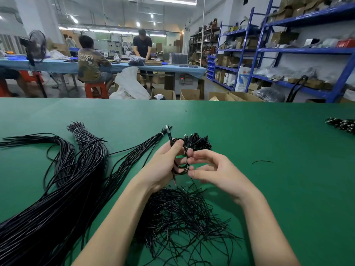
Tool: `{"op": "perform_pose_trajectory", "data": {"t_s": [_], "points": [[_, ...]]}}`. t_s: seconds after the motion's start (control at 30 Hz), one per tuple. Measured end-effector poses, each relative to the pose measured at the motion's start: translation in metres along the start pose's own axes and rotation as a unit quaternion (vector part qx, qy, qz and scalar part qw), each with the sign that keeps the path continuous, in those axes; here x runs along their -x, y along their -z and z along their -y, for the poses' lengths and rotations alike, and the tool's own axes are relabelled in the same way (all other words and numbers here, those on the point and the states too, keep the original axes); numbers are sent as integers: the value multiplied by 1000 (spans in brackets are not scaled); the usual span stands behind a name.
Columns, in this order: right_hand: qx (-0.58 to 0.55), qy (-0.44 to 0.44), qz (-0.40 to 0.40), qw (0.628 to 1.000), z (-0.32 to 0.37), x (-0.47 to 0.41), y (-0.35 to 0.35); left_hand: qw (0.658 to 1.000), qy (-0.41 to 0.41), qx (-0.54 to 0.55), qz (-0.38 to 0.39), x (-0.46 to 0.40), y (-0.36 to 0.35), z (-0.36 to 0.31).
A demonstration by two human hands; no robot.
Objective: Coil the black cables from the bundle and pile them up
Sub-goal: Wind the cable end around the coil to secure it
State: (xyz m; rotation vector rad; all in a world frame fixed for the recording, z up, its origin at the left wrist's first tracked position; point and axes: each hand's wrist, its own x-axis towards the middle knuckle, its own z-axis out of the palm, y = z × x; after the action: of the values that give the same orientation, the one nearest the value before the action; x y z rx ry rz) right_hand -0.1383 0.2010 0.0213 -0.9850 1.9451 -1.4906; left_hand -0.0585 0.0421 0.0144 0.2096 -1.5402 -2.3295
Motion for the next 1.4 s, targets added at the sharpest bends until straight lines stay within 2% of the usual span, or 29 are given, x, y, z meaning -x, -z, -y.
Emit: {"op": "perform_pose_trajectory", "data": {"t_s": [0.07, 0.17, 0.27, 0.43, 0.5, 0.57, 0.7, 0.8, 0.87, 0.93, 1.03, 1.17, 1.27, 1.4], "points": [[-45, -9, 27, 999, 0, -1, -4, 1000, -3, 1, 19, 0, 3, -1], [-100, -10, -29, 995, 4, -2, -5, 998, 5, 14, 61, 2, 4, -2], [-63, 35, -118, 990, 6, -5, -5, 991, 19, -26, 131, 5, -3, -1], [0, 74, -140, 987, 7, -5, -2, 973, 57, -69, 215, 13, -7, -3], [-12, 82, -135, 987, 9, -5, -2, 966, 61, -91, 233, 16, -9, -4], [-34, 87, -147, 985, 10, -5, -5, 965, 65, -114, 226, 17, -11, -4], [-2, 72, -157, 985, 11, -6, -6, 963, 103, -124, 214, 20, -12, -5], [29, 37, -132, 990, 16, -5, -4, 954, 64, -239, 171, 18, -15, -4], [81, 22, -180, 980, 17, -7, -8, 941, 36, -304, 146, 15, -20, 1], [69, 17, -233, 970, 18, -10, -14, 940, 28, -313, 136, 14, -22, 3], [68, 21, -249, 966, 17, -11, -16, 943, 36, -301, 138, 13, -23, 4], [97, 16, -242, 965, 11, -13, -12, 961, 93, -228, 129, 10, -26, 4], [1, -6, -233, 973, 3, -17, -8, 978, 138, -124, 100, 6, -27, 4], [-124, -40, -234, 963, -5, -21, -8, 987, 134, -66, 65, 7, -25, 3]]}}
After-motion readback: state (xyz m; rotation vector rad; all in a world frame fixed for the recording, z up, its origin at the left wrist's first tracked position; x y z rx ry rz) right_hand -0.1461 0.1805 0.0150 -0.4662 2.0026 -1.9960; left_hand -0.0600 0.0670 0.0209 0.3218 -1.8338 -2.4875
